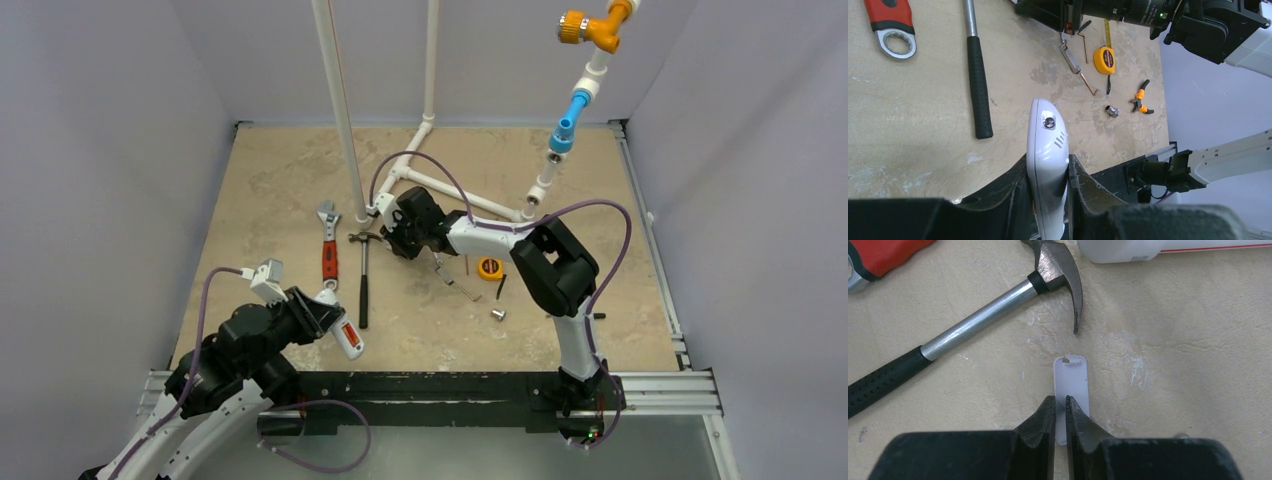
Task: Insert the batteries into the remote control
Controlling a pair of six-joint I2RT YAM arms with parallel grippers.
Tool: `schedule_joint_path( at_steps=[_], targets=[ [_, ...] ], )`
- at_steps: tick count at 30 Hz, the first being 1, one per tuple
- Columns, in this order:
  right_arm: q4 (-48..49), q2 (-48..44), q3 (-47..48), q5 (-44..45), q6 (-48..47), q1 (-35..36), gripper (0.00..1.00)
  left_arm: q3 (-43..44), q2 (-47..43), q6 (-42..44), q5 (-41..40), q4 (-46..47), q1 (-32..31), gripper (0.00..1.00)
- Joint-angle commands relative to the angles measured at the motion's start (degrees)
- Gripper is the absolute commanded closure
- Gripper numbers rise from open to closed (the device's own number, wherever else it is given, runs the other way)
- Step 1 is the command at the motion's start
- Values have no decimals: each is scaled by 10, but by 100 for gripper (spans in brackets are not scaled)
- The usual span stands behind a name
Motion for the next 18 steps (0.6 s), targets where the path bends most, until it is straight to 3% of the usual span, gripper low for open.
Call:
schedule_joint_path(
  at_steps=[1,18],
  targets=[
    [-47,8,4,-8,39,-6,100,3,-2,-10,3,25,-1,100],
    [-14,-20,-4,-41,100,-40,100,3,7,-10,7,34,-1,100]
  ],
)
